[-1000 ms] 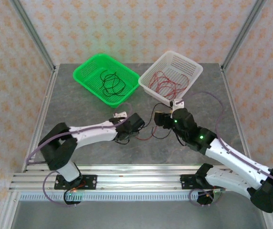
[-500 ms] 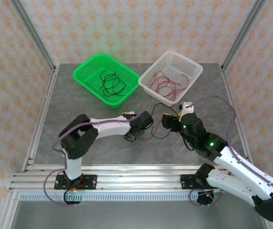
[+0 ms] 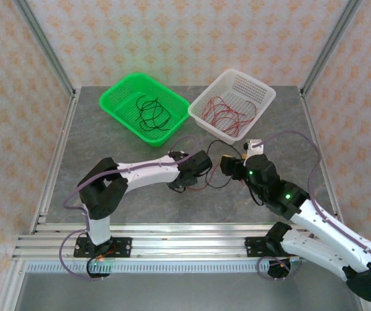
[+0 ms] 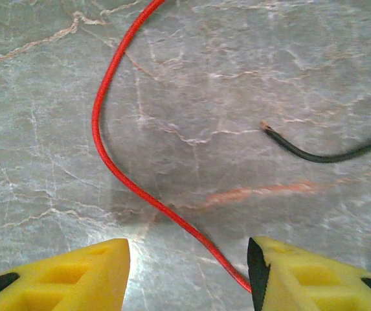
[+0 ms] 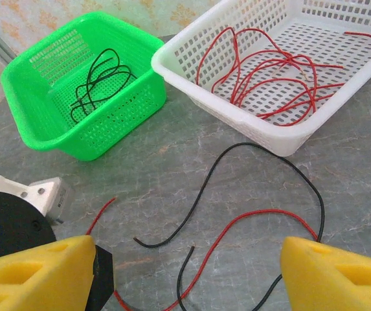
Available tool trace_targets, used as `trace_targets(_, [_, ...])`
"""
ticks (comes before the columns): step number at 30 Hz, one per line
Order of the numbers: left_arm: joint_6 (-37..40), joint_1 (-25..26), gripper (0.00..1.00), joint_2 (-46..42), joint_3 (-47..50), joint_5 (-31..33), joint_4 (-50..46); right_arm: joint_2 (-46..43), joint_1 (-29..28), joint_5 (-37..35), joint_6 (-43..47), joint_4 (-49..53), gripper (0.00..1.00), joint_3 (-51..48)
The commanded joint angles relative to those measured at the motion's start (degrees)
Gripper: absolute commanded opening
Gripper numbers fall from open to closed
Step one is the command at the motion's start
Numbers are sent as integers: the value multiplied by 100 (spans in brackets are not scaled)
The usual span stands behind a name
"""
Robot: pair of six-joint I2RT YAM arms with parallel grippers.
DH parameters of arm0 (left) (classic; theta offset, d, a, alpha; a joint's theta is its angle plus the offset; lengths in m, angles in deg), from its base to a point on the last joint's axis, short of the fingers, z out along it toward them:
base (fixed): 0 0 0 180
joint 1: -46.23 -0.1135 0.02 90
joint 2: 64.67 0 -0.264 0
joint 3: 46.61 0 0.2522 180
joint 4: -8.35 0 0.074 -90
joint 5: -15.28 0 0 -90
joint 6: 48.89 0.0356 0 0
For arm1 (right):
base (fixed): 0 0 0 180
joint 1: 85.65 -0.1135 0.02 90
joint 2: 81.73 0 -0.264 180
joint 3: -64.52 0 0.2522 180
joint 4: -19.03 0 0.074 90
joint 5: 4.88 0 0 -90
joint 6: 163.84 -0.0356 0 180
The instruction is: Untangle the cables
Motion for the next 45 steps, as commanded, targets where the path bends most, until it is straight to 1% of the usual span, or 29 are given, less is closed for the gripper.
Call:
trace_targets(1, [99, 46, 54, -40, -54, 41, -452, -163, 20, -72, -19, 34, 75, -48])
trace_targets(12, [282, 12, 54, 892, 12, -184, 53, -235, 18, -149, -62, 82, 75, -75])
trace_targets(15, [328, -61, 51, 1073, 41, -219, 299, -227, 19, -168, -70, 99, 75, -74])
trace_targets(22, [390, -173, 24, 1147, 194, -112, 671, -244, 18, -339, -148, 331, 75, -17])
trace_targets(24, [425, -204, 13, 1113, 208, -15, 670, -262, 22, -373, -178, 374, 75, -9])
trace_targets(26, [451, -224, 0, 1063, 213, 76, 626, -262, 18, -405, -232, 413, 75, 0])
trace_targets(32, [552, -324, 0, 788, 177, 391, 432, -277, 17, -471, -404, 623, 75, 84])
trace_targets(36, [706, -448, 0, 547, 136, 420, 504, -323, 18, -550, -537, 697, 74, 63])
trace_targets(42, [1028, -537, 0, 391, -255, 550, 531, -315, 20, -709, -632, 781, 74, 80])
trace_targets(43, [1078, -535, 0, 194, -322, 570, 529, -319, 18, -740, -652, 793, 74, 89])
trace_targets(45, [1174, -536, 0, 116, -455, 587, 531, -315, 20, -786, -708, 828, 74, 105])
